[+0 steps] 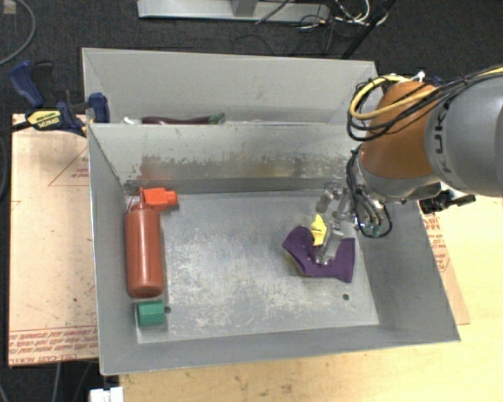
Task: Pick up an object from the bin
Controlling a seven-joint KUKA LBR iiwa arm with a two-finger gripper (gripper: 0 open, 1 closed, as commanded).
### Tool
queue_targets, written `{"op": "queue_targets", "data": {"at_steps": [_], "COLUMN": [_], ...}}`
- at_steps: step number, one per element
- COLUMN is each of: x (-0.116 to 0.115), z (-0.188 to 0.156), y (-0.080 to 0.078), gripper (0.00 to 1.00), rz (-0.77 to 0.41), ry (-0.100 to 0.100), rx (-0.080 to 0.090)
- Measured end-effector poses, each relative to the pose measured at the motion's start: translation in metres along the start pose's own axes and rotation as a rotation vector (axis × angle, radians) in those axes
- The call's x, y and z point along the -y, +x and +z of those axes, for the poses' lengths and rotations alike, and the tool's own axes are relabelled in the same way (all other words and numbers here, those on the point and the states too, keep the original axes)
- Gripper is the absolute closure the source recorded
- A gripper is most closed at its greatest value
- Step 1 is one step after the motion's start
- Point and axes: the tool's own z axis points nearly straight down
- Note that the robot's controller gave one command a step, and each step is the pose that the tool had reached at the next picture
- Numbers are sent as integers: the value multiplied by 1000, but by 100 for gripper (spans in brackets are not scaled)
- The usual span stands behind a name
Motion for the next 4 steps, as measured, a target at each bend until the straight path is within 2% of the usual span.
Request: {"op": "queue_targets", "data": {"at_steps": [1,2,4], "x": [5,-11,-10], "z": [24,25,23], "y": [8,16,17], "gripper": [0,100,100], "rz": [107,103,103], "ry": [1,-1,0], "rx": [-4,9,8]}}
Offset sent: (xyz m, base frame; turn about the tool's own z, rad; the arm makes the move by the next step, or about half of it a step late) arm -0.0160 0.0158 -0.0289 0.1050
